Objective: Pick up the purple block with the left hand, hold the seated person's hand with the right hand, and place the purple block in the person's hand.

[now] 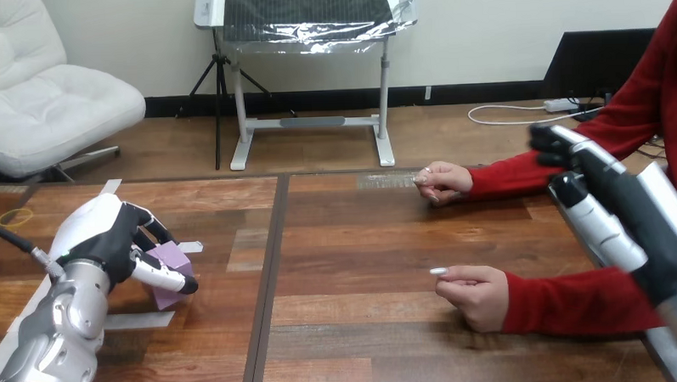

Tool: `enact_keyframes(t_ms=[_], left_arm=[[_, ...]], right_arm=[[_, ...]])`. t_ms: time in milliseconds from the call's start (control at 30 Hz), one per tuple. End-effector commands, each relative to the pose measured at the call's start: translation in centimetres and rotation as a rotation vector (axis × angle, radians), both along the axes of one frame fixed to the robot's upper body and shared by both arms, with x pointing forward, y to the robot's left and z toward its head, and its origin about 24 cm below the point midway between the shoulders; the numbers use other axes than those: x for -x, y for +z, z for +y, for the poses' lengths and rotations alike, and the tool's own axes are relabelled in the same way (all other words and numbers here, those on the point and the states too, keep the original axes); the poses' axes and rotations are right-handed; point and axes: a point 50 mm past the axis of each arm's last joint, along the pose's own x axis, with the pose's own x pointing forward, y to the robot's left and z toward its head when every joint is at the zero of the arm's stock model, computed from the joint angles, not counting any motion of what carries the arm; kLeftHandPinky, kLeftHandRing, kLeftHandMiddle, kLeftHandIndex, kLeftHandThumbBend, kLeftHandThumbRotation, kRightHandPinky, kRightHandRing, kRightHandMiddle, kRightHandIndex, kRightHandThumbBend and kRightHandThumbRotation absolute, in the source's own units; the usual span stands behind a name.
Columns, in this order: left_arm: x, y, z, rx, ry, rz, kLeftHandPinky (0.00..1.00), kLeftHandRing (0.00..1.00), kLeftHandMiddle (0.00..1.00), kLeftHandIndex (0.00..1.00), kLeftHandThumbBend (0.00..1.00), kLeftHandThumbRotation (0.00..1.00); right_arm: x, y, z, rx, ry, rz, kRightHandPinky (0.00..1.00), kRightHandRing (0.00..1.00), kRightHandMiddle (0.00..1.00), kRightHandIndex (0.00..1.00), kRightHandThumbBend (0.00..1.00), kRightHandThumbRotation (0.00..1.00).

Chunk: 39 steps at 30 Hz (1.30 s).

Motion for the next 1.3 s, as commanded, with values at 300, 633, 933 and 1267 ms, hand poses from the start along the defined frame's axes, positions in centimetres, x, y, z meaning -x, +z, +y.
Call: enact_keyframes(t_ms=[300, 633, 933, 1267], left_arm=[[-1.6, 3.5, -1.3, 0.018, -0.03, -0.139, 0.37, 0.43, 0.48, 0.48, 0.7, 0.0], [-1.5, 3.9, -1.5, 0.019, -0.032, -0.141, 0.35, 0.41, 0.48, 0.48, 0.7, 0.0], [-1.5, 4.0, -1.5, 0.027, -0.028, -0.139, 0.33, 0.4, 0.47, 0.48, 0.69, 0.0], [-1.6, 4.2, -1.4, 0.036, -0.027, -0.142, 0.37, 0.43, 0.49, 0.48, 0.7, 0.0]], right_arm=[[-3.5, 3.7, -3.0, 0.212, -0.059, 0.017, 0.75, 0.87, 0.9, 0.9, 0.88, 0.73], [-4.3, 3.6, -4.1, 0.275, -0.035, 0.109, 0.75, 0.87, 0.9, 0.91, 0.98, 0.4], [-4.8, 3.7, -4.7, 0.363, -0.01, 0.157, 0.72, 0.84, 0.88, 0.9, 1.0, 0.31], [-5.1, 3.7, -5.1, 0.448, 0.032, 0.207, 0.73, 0.85, 0.89, 0.9, 1.0, 0.23]])
